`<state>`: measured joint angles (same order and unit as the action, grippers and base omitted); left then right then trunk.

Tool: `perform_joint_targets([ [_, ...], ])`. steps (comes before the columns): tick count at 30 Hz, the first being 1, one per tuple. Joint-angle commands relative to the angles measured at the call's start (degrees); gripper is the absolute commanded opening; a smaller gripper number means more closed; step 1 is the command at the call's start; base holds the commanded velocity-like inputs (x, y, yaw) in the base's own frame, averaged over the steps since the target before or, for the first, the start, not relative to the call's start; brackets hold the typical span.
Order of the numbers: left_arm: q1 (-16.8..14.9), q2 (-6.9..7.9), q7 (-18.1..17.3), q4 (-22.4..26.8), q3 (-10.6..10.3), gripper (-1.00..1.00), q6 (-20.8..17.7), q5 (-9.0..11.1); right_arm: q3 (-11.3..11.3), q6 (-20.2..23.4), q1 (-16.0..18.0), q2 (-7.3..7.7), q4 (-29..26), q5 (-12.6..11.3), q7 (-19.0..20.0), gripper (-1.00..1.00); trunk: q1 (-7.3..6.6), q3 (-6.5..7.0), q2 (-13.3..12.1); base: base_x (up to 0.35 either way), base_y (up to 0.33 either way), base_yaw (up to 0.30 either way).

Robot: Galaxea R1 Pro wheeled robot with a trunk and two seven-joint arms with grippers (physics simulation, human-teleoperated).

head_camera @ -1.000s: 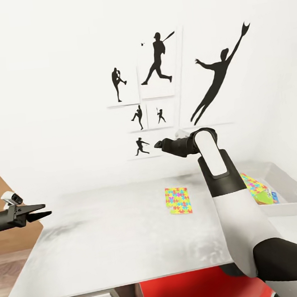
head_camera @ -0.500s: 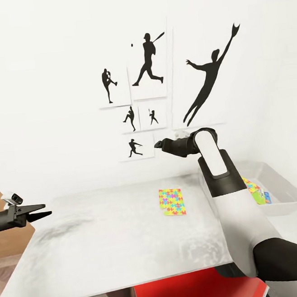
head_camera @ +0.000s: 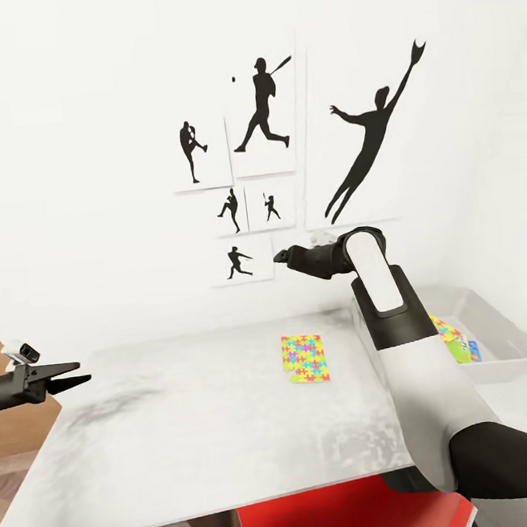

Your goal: Put all the toys in the child's room - the three board games (two on the bed and one on the table), the two jigsaw puzzles on the table, and the tennis ball on the table - inside the toy box on the table in the child's room.

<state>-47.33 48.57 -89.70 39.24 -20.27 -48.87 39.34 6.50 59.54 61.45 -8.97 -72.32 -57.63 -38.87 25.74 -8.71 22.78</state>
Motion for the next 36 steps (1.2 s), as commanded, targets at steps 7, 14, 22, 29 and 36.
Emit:
perform_joint_targets([
  [7, -0.13, 0.19, -0.30, -0.04, -0.39, 1.00, -0.60, 0.21, 0.01, 0.06, 0.07, 0.02, -0.12, -0.45, -0.60, 1.00, 0.04, -0.53, 0.14, 0.000, 0.000, 0.000],
  [14, -0.13, 0.31, -0.30, -0.05, -0.39, 1.00, -0.55, 0.23, 0.02, 0.13, 0.00, 0.12, -0.31, -0.56, -0.60, 1.00, 0.04, -0.72, 0.14, 0.000, 0.000, 0.000],
  [22, -0.13, 0.45, -0.30, -0.11, -0.36, 1.00, -0.53, 0.25, -0.03, 0.06, -0.01, 0.23, -0.17, -0.41, -0.60, 1.00, 0.04, -0.74, 0.14, 0.000, 0.000, 0.000],
  [29, -0.13, 0.54, -0.30, -0.10, -0.31, 1.00, -0.53, 0.22, -0.21, -0.01, -0.02, 0.55, 0.15, -0.27, -0.60, 1.00, 0.04, -0.74, 0.14, 0.000, 0.000, 0.000],
  [36, -0.13, 0.84, -0.30, -0.12, -0.23, 1.00, -0.56, 0.24, -0.58, -0.08, 0.89, 0.60, 4.89, -0.24, -0.61, 1.00, 0.04, -0.74, 0.14, 0.000, 0.000, 0.000],
])
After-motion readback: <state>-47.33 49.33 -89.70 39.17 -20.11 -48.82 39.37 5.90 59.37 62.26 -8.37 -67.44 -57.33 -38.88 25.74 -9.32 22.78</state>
